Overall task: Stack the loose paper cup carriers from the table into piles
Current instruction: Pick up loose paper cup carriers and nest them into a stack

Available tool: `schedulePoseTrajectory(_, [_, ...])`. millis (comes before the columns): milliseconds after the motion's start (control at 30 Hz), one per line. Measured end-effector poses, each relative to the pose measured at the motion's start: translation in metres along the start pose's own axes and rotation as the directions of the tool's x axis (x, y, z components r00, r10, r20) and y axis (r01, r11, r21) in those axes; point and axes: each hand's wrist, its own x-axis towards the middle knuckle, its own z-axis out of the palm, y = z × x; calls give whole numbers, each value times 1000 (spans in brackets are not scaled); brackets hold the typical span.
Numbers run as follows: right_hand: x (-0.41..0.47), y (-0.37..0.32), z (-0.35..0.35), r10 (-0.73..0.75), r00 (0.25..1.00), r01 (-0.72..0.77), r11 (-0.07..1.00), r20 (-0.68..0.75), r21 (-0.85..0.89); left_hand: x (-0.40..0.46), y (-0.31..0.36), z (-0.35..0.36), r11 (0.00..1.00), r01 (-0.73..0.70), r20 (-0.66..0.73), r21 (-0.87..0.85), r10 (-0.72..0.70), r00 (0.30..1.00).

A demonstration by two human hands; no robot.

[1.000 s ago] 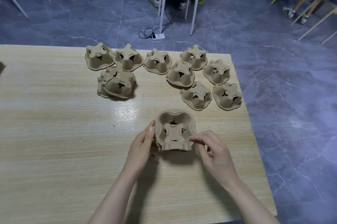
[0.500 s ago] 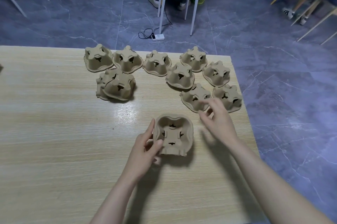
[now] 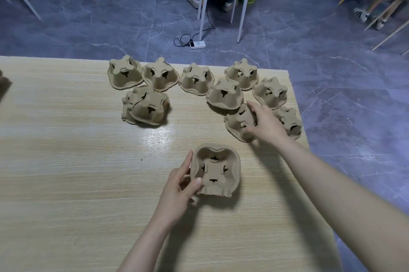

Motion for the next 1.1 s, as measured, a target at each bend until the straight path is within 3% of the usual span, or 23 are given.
schedulePoseTrajectory(267, [-34,7,-4,-62,985,72,996,-163,54,2,-7,-2,999,32,-19,20,-32,999])
schedulePoseTrajectory(467, [-60,9,-8,2,989,9,998,-151,67,1,-5,-1,999,17,-24,36,-16,1000])
schedulePoseTrajectory(800, [-83,16,-5,58,941,-18,992,-334,123,0,4,0,999,12,-18,32,-11,1000])
schedulePoseTrajectory(1100, [-123,9,-8,135,885,81,898,-445,433,-4,15,2,992,-39,18,124,37,999])
